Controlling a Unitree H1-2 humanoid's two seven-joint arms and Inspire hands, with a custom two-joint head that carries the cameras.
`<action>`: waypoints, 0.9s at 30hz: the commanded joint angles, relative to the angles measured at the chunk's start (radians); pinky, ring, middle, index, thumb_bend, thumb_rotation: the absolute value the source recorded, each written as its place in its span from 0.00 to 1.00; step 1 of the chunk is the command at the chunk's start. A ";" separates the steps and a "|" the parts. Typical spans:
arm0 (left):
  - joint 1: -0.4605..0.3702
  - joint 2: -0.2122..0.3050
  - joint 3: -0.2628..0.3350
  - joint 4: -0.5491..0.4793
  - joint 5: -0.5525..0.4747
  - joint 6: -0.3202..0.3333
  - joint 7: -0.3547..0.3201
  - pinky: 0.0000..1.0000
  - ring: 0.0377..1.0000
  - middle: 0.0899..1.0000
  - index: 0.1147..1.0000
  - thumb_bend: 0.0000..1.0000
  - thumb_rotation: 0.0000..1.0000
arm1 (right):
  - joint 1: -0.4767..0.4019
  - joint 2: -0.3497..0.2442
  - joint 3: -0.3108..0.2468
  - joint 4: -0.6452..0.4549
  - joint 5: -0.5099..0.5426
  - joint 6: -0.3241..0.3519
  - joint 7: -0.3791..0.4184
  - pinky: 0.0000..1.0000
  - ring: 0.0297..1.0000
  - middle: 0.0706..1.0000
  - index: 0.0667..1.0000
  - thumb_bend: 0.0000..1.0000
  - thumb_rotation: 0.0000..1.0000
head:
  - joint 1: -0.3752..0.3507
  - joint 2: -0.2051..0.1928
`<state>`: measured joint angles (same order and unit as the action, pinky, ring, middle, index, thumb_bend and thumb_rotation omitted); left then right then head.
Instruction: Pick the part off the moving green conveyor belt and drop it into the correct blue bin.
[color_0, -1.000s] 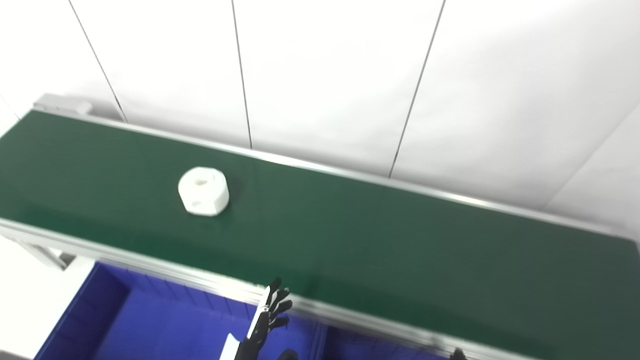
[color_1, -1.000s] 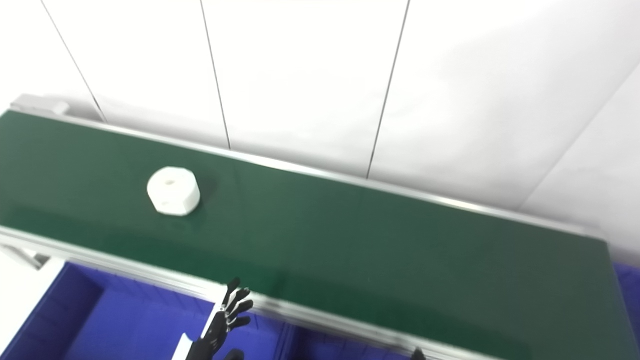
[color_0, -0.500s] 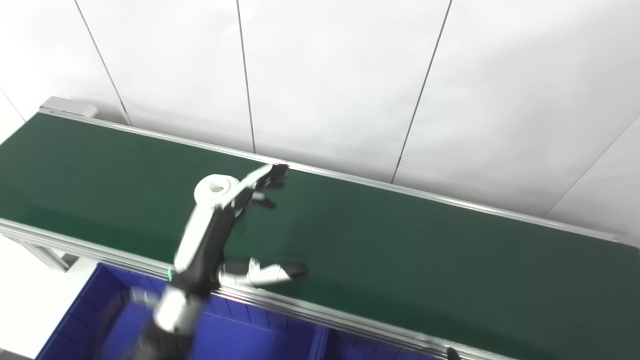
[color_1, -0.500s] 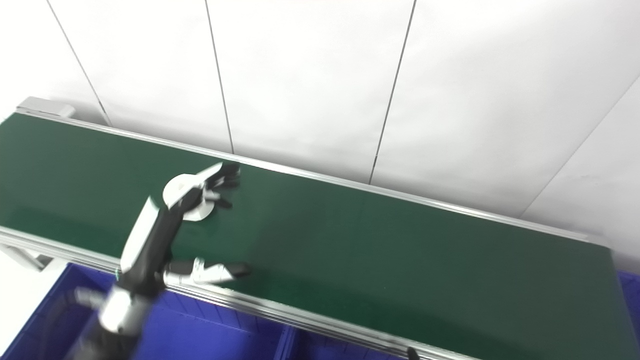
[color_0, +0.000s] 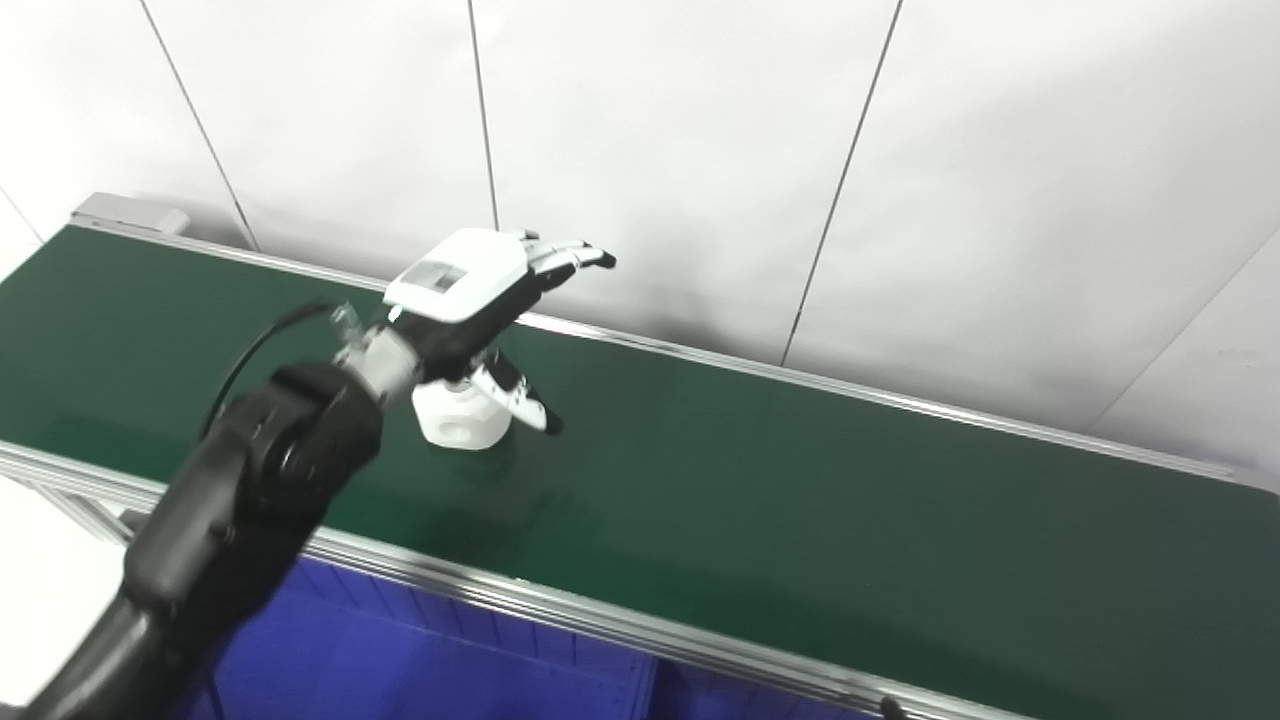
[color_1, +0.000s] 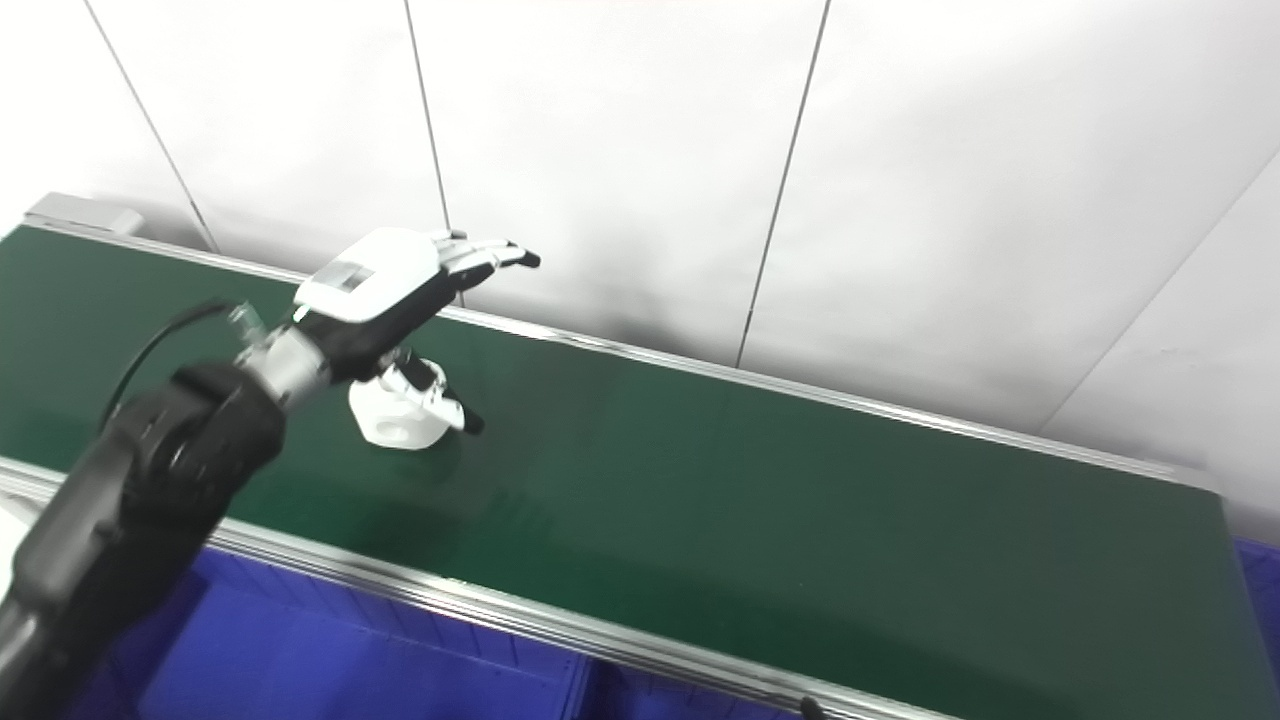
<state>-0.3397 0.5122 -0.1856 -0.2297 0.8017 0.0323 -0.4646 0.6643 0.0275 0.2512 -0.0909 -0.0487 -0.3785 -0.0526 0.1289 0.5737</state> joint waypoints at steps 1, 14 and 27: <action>-0.059 0.028 -0.017 0.063 0.025 -0.044 0.036 0.97 0.93 0.93 0.90 1.00 0.22 | 0.012 0.012 0.007 -0.031 -0.014 -0.013 0.008 0.91 0.93 1.00 0.93 0.75 1.00 | 0.000 0.004; -0.082 -0.029 -0.048 0.257 0.004 0.047 0.028 0.98 0.95 0.95 0.92 0.98 0.19 | 0.017 0.019 0.014 -0.050 -0.023 0.007 0.010 0.84 0.88 0.96 0.89 0.75 1.00 | -0.007 0.014; -0.125 -0.023 -0.157 0.209 0.070 0.281 -0.240 0.87 0.93 0.94 0.93 1.00 0.18 | 0.023 0.011 0.023 -0.063 -0.009 0.023 0.019 0.82 0.87 0.96 0.87 0.77 1.00 | -0.014 0.026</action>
<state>-0.4145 0.4632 -0.3480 0.0112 0.8452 0.2869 -0.7091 0.6738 0.0360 0.2683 -0.1153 -0.0631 -0.3589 -0.0510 0.1150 0.5998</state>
